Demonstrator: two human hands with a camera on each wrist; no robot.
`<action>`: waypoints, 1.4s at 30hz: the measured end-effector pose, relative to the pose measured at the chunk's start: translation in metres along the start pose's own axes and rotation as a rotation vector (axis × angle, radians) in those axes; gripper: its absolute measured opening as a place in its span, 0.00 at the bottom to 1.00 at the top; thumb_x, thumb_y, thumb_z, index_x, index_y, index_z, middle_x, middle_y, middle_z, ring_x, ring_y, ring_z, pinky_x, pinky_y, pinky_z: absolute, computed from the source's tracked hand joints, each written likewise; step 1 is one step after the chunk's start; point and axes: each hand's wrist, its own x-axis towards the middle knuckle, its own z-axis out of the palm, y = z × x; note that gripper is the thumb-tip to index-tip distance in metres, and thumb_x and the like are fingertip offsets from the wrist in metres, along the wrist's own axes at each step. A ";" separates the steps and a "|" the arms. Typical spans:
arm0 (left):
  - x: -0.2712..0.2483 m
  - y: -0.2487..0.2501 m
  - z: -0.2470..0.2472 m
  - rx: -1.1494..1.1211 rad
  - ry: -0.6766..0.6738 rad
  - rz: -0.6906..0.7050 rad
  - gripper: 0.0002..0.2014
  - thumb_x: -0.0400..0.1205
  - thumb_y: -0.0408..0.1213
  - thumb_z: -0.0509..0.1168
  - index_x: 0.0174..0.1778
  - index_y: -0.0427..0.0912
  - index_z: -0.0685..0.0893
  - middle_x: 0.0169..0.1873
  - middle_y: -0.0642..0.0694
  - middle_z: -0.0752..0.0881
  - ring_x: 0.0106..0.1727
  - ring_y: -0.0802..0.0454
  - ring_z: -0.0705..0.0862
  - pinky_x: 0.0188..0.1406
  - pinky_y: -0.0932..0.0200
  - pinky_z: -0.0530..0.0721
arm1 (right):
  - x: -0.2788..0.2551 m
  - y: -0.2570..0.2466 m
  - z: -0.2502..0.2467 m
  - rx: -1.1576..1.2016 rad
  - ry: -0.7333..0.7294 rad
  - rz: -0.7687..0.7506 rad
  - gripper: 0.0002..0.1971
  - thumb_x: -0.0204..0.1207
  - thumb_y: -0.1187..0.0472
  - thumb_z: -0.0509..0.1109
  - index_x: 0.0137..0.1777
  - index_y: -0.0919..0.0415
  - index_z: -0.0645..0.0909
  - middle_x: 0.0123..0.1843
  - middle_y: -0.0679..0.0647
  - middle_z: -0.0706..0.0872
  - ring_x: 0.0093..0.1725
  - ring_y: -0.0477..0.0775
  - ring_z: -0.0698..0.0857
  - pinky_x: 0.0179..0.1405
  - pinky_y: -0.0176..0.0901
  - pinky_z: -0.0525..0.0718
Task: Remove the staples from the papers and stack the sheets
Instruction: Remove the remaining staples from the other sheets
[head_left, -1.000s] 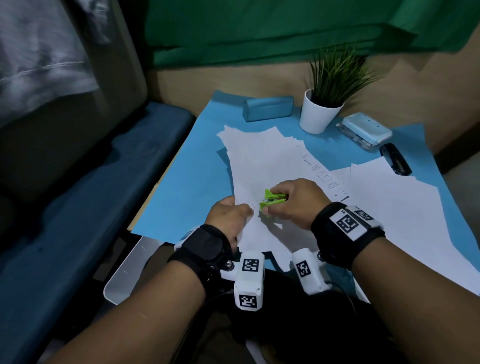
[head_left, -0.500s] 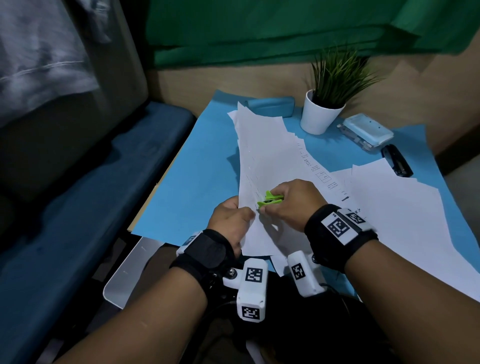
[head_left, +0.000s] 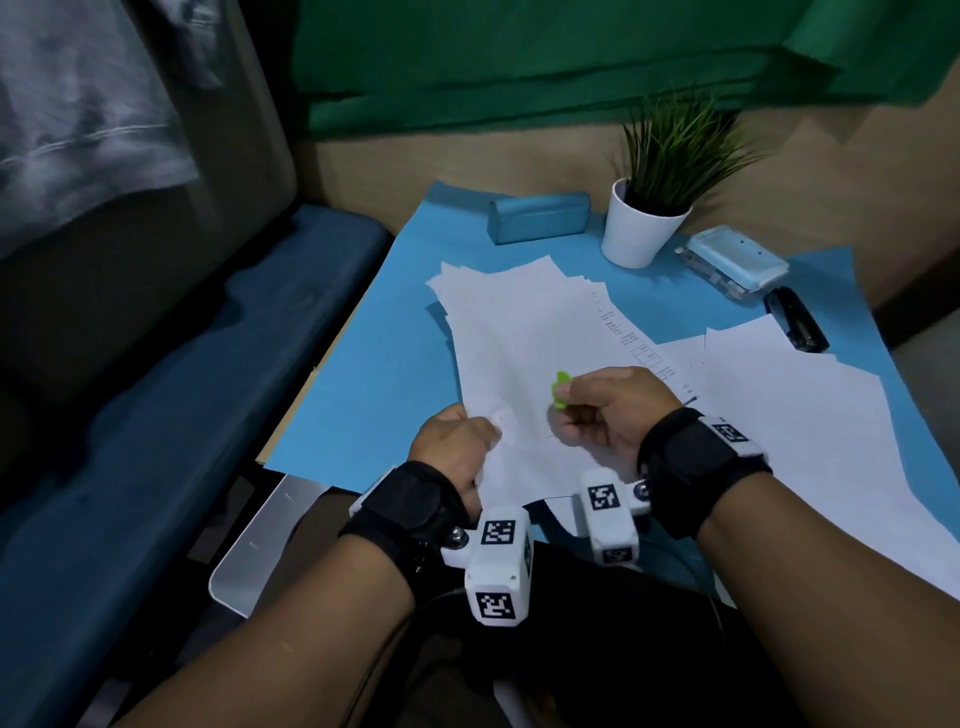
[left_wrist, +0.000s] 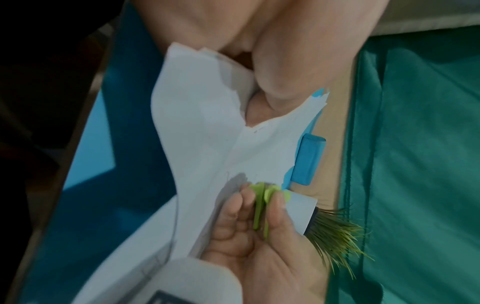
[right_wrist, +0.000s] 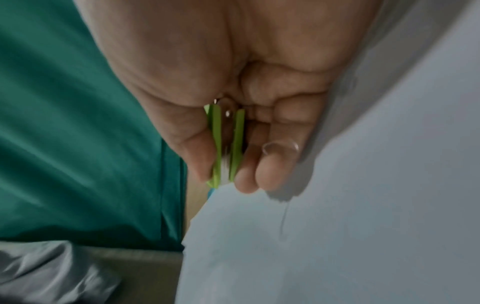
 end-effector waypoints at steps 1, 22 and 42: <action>0.000 0.000 -0.001 -0.006 -0.009 -0.003 0.08 0.79 0.18 0.61 0.44 0.33 0.82 0.36 0.36 0.84 0.31 0.43 0.84 0.30 0.51 0.88 | 0.000 -0.002 -0.005 -0.024 0.014 0.009 0.08 0.74 0.74 0.71 0.36 0.71 0.76 0.29 0.67 0.78 0.22 0.57 0.75 0.18 0.37 0.72; -0.008 0.006 0.005 -0.064 -0.081 0.094 0.15 0.74 0.12 0.63 0.47 0.30 0.89 0.47 0.25 0.91 0.45 0.33 0.90 0.54 0.28 0.88 | -0.015 -0.012 0.025 -1.291 0.110 -0.426 0.20 0.66 0.41 0.77 0.51 0.54 0.88 0.46 0.50 0.89 0.49 0.54 0.85 0.43 0.41 0.77; -0.009 0.000 0.006 -0.062 -0.024 0.045 0.09 0.79 0.15 0.64 0.47 0.31 0.86 0.43 0.27 0.90 0.37 0.38 0.88 0.40 0.45 0.92 | -0.005 -0.002 0.015 -0.439 0.001 -0.096 0.07 0.65 0.67 0.81 0.37 0.70 0.86 0.30 0.63 0.86 0.28 0.58 0.81 0.35 0.47 0.84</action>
